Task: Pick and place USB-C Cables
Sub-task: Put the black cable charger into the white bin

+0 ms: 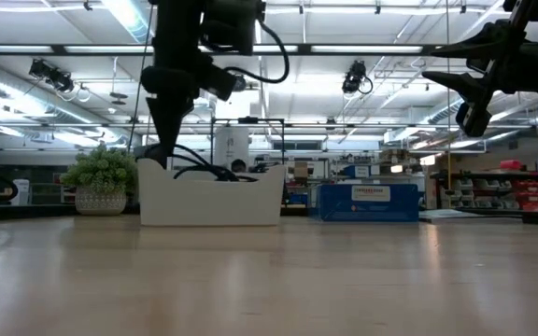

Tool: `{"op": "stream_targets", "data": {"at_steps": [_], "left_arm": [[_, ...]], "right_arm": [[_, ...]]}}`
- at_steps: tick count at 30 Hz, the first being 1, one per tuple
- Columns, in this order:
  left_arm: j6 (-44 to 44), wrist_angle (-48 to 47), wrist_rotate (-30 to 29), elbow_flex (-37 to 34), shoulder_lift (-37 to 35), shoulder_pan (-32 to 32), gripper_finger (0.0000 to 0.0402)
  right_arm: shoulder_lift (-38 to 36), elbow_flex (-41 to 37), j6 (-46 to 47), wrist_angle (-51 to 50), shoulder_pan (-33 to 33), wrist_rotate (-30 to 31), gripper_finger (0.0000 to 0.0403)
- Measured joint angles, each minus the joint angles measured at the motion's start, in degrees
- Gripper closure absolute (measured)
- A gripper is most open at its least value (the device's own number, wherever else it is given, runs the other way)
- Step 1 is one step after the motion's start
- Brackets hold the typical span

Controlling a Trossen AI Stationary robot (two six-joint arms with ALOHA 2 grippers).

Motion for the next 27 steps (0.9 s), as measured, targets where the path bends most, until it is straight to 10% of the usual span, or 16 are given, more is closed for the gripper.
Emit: {"op": "stream_targets", "data": {"at_steps": [14,27], "left_arm": [[2.97,2.29,6.75,2.35,-1.91,0.47,0.0254],[3.16,15.91,7.31,-1.92,-1.73,0.64,0.0318]], "right_arm": [[0.02,0.01,0.0,-0.01,0.01,-0.01,0.0275],[0.02,0.02,0.0,0.0,-0.01,-0.2,0.0275]]}}
